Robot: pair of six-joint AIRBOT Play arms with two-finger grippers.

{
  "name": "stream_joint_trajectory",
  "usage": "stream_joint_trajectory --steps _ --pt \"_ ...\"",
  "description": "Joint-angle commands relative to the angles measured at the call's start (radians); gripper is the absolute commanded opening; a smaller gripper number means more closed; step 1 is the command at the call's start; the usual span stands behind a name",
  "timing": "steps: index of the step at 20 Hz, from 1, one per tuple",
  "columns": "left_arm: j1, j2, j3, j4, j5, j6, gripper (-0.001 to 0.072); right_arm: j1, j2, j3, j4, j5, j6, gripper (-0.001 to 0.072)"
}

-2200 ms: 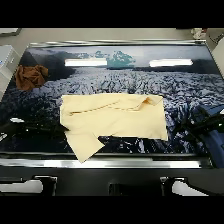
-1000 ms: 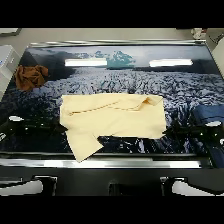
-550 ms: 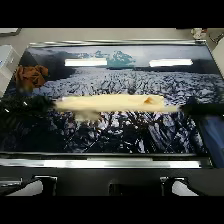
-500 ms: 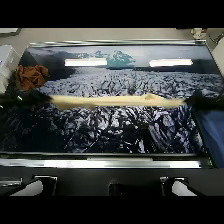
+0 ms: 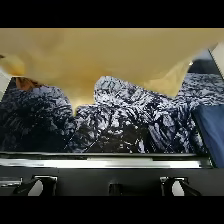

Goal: Fold the clothes and pants, and hang the long-sleeved shirts on hangers.

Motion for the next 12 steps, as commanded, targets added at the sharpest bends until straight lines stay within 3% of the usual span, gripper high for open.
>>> stream_joint_trajectory --steps 1,4,7,9,12 --pt "0.000 0.118 0.042 0.073 0.037 -0.058 0.0020 0.001 0.108 0.038 -0.053 -0.065 0.054 0.0044" --pt "0.000 0.133 0.092 0.137 0.039 -0.101 0.0020 0.001 0.137 0.039 -0.062 -0.151 0.098 0.0044" --pt "0.001 0.113 0.122 0.150 0.021 -0.105 0.0020 0.001 0.123 0.040 -0.075 -0.119 0.133 0.0044" --pt "0.002 0.065 0.114 0.172 -0.117 -0.118 0.0020 0.001 0.077 0.040 -0.074 0.034 0.157 0.0043" --pt "-0.011 -0.053 -0.042 0.158 -0.364 -0.173 0.0020 0.002 -0.094 -0.003 -0.060 0.489 0.214 0.0041"
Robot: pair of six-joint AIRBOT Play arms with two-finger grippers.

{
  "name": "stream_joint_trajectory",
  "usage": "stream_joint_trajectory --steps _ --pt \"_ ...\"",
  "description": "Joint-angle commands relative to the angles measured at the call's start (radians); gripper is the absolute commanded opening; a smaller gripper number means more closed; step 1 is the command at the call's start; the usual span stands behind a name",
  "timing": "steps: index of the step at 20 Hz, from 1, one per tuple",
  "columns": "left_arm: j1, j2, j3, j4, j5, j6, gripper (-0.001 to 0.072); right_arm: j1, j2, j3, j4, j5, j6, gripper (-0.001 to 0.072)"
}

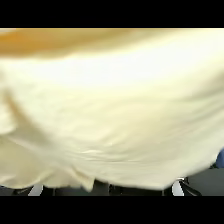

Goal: Fold the clothes and pants, and hang the long-sleeved shirts on hangers.

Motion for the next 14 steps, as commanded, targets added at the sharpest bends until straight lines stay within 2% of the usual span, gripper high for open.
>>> stream_joint_trajectory --steps 1,3,5,7,10,12,14 --pt "-0.037 -0.116 -0.198 0.006 -0.235 -0.042 0.0020 0.007 -0.175 -0.113 0.006 0.450 0.052 0.0041" --pt "-0.124 -0.171 -0.474 0.009 -0.138 -0.014 0.0020 0.098 -0.253 -0.342 -0.111 0.410 0.020 0.0041" --pt "-0.204 -0.233 -0.744 0.009 0.015 -0.015 0.0020 0.235 -0.322 -0.582 -0.259 0.220 0.028 0.0041" --pt "-0.241 -0.330 -0.915 0.003 0.144 -0.028 0.0021 0.335 -0.428 -0.725 -0.326 0.043 0.094 0.0042" --pt "-0.249 -0.528 -0.949 -0.034 0.262 -0.034 0.0021 0.418 -0.617 -0.714 -0.309 -0.165 0.130 0.0043" --pt "-0.250 -0.616 -0.890 -0.048 0.338 0.007 0.0021 0.458 -0.686 -0.674 -0.308 -0.378 0.104 0.0044" --pt "-0.251 -0.666 -0.821 -0.052 0.432 0.012 0.0021 0.469 -0.703 -0.669 -0.298 -0.625 0.187 0.0044"
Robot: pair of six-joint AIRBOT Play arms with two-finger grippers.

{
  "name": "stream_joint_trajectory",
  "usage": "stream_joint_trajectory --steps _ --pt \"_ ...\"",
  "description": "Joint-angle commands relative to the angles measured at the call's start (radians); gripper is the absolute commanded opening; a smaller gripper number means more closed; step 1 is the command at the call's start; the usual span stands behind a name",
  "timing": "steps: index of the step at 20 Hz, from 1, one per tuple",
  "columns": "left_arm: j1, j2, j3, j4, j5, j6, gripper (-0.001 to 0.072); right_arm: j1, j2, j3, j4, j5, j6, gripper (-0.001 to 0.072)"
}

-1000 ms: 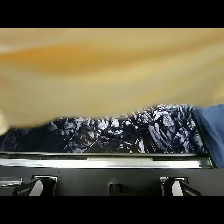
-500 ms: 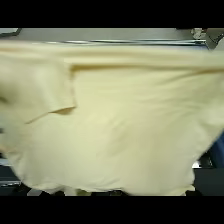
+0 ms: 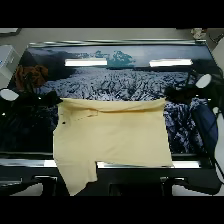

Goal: Fold the clothes and pants, and hang the long-sleeved shirts on hangers.

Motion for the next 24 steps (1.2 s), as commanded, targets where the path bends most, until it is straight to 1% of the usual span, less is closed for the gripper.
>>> stream_joint_trajectory --steps 1,3,5,9,12,14,15,17,19,21,24 --pt "-0.015 -0.117 0.061 -0.019 0.214 0.022 0.0021 0.043 -0.085 -0.002 -0.014 -0.440 0.115 0.0044" --pt "-0.031 -0.147 0.091 -0.020 0.331 0.021 0.0021 0.039 -0.117 -0.002 -0.018 -0.568 0.162 0.0044" --pt "-0.063 -0.177 0.096 -0.020 0.423 0.021 0.0021 0.042 -0.154 -0.002 -0.011 -0.615 0.165 0.0044" --pt "-0.167 -0.256 0.096 -0.020 0.542 0.021 0.0022 0.040 -0.240 -0.002 -0.011 -0.578 0.165 0.0044" --pt "-0.221 -0.296 0.100 -0.021 0.642 0.006 0.0022 0.028 -0.243 -0.001 -0.007 -0.620 0.173 0.0044" --pt "-0.224 -0.299 0.124 -0.025 0.639 0.006 0.0022 -0.006 -0.225 0.012 -0.007 -0.595 0.213 0.0044" --pt "-0.221 -0.296 0.138 -0.024 0.627 0.007 0.0022 -0.024 -0.214 0.021 -0.013 -0.552 0.199 0.0044" --pt "-0.208 -0.293 0.173 -0.024 0.548 0.007 0.0022 -0.044 -0.204 0.026 -0.021 -0.455 0.167 0.0044" --pt "-0.186 -0.293 0.189 -0.023 0.385 0.007 0.0022 -0.045 -0.204 0.026 -0.018 -0.341 0.110 0.0045" --pt "-0.130 -0.275 0.208 -0.016 0.150 0.009 0.0021 -0.055 -0.170 0.026 -0.024 -0.203 0.079 0.0045" --pt "-0.037 -0.181 0.212 0.002 -0.193 0.041 0.0022 -0.094 -0.060 0.025 -0.048 0.065 -0.023 0.0045"
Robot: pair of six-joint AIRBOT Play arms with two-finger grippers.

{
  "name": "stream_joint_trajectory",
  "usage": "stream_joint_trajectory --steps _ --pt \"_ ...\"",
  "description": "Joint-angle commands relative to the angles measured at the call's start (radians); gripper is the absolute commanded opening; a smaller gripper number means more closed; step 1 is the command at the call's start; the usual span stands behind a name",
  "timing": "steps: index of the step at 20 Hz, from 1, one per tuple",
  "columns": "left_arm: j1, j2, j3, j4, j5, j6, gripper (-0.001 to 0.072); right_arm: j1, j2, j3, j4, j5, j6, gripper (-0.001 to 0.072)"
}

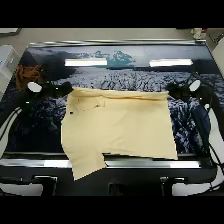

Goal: Fold the clothes and pants, and hang the long-sleeved shirts on hangers.

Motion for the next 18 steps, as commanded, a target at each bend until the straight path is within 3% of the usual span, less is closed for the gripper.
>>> stream_joint_trajectory --steps 1,3,9,18 --pt "0.088 0.076 0.011 0.043 -0.449 0.028 0.0022 -0.034 0.102 0.001 -0.018 0.360 -0.102 0.0046" --pt "0.095 0.080 -0.011 0.105 -0.573 0.026 0.0022 -0.034 0.121 -0.010 -0.029 0.492 -0.101 0.0046" --pt "0.087 0.079 -0.194 0.149 -0.592 0.022 0.0022 -0.032 0.059 -0.121 -0.066 0.554 -0.135 0.0045" --pt "0.085 0.078 -0.299 0.224 -0.609 0.021 0.0022 -0.032 0.053 -0.121 -0.148 0.495 -0.089 0.0046"
